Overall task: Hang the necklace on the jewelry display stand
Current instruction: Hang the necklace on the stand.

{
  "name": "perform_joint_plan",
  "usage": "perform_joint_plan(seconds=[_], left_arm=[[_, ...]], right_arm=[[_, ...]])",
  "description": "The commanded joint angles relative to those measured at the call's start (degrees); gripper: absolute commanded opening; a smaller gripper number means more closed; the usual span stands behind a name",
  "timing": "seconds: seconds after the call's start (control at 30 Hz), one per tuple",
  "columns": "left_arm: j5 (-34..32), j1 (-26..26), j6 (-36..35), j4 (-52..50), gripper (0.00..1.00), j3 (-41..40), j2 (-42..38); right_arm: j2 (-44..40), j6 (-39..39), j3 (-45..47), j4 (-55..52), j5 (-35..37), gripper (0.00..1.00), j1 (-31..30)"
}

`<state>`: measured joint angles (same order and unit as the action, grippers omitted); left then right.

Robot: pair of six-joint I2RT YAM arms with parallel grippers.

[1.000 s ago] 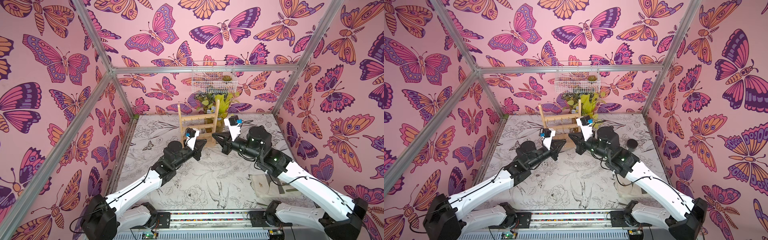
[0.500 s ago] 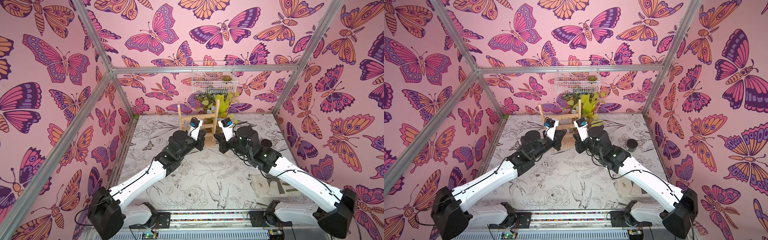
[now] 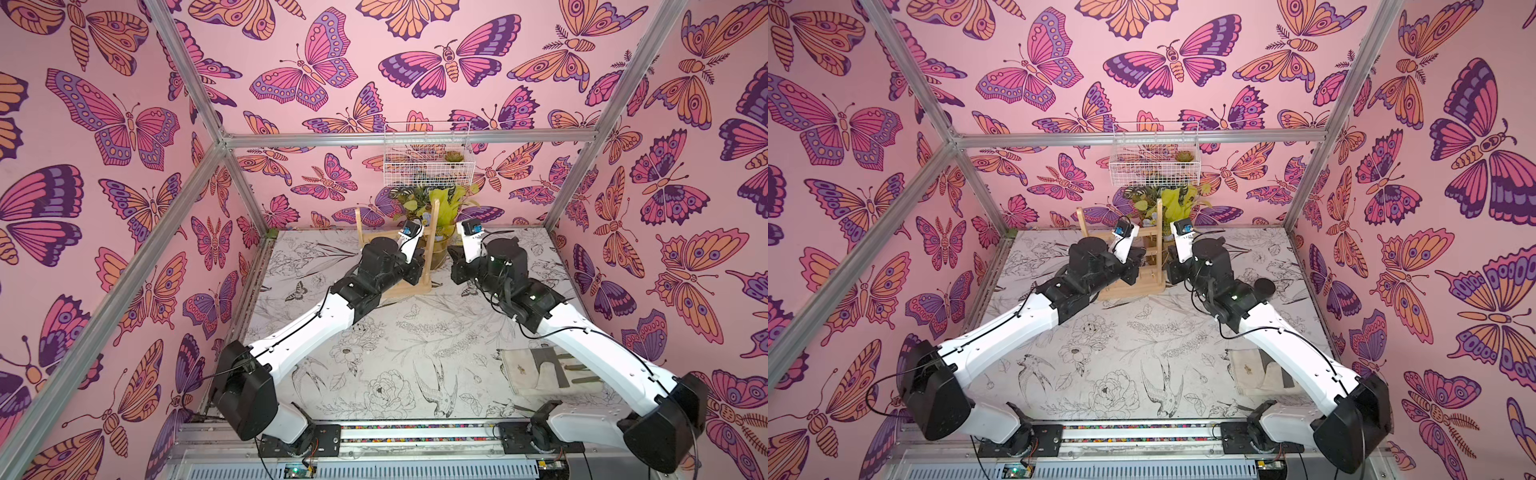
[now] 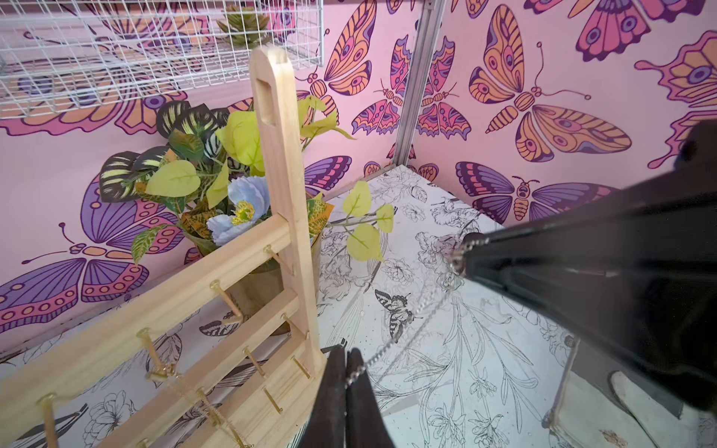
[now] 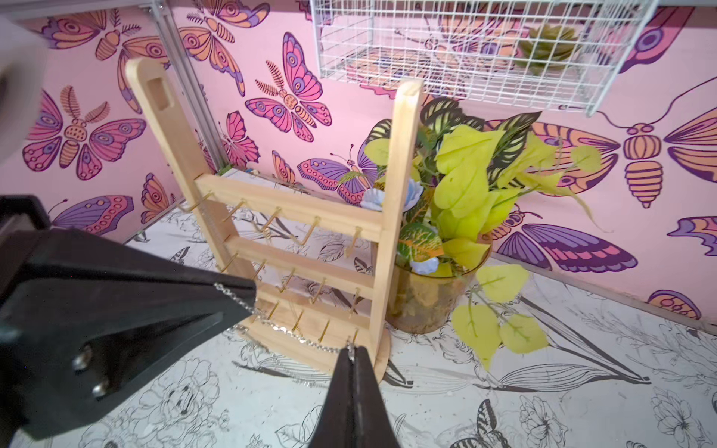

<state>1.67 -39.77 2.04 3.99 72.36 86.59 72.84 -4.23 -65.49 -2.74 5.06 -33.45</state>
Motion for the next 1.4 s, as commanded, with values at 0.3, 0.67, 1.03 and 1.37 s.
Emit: perform_joint_plan(seconds=[0.3,0.67,1.03,1.37], left_arm=[[-2.77,1.06,-3.41,-4.14,0.02,9.05,8.23],[-2.65,4.14,-4.0,-6.07,0.02,13.88,12.01],[-2.06,5.84,-2.95,-7.15,0.03,15.88,14.99],[-0.71,5.93,-2.79,-8.87,0.03,16.69,15.44]], right_arm=[[5.28,-0.73,-2.42,8.35,-6.85,0.0,4.95],[11.71,-2.84,-5.4,12.73,-10.56,0.0,7.85],[16.81,-3.54,-9.3,13.13,-12.86,0.0,9.07],[19.43,-3.9,-9.08,13.02,-13.87,0.0,9.26]])
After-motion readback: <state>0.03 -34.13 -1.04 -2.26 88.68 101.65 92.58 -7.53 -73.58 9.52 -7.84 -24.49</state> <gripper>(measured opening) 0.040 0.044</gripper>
